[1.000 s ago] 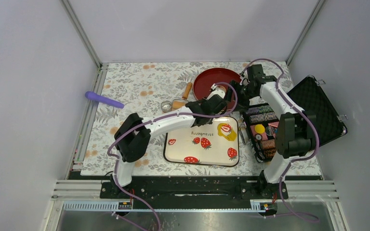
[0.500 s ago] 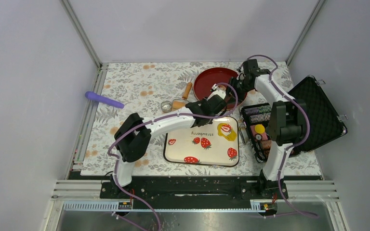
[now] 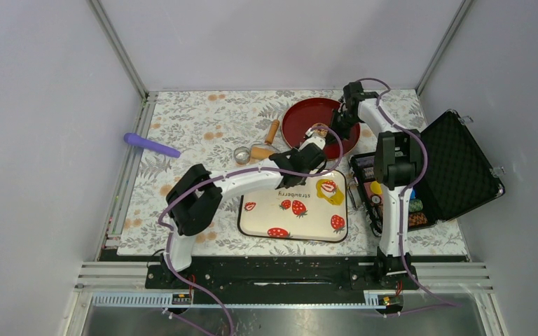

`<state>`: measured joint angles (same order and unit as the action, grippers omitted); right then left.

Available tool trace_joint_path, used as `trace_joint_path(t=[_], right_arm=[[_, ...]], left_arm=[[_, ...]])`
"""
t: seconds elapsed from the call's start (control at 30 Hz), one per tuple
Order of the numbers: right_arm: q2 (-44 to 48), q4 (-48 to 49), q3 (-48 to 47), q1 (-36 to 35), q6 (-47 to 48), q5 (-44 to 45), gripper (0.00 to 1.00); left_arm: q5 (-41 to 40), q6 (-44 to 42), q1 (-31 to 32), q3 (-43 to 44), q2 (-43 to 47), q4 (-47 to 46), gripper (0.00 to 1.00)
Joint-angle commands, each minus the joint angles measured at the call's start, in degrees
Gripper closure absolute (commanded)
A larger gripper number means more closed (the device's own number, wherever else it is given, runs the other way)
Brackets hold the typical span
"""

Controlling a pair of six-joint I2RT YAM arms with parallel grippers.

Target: Roll out the dumpling wrappers from the dough

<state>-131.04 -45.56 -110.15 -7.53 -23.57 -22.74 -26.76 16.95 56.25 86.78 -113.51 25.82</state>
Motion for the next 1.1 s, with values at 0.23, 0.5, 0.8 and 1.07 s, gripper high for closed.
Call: trace_joint_path(t=[0.23, 0.5, 0.8, 1.07], right_arm=[[-4.90, -10.65, -4.76, -4.27, 5.39, 9.45, 0.86], [-2.43, -11.75, -0.94, -5.85, 6.57, 6.64, 0.87], [1.63, -9.88, 7.29, -6.08, 6.74, 0.65, 0.91], [5.31, -8.50, 11.97, -6.54, 6.96, -2.39, 0.93]], left_arm=[[0.93, 0.80, -0.95, -2.29, 6.09, -2.12, 1.00], [2.28, 1.77, -2.55, 0.69, 5.81, -0.97, 1.00], [3.39, 1.33, -2.64, 2.30, 4.02, -3.33, 1.00], [2.10, -3.10, -0.96, 1.67, 4.87, -6.20, 1.00]])
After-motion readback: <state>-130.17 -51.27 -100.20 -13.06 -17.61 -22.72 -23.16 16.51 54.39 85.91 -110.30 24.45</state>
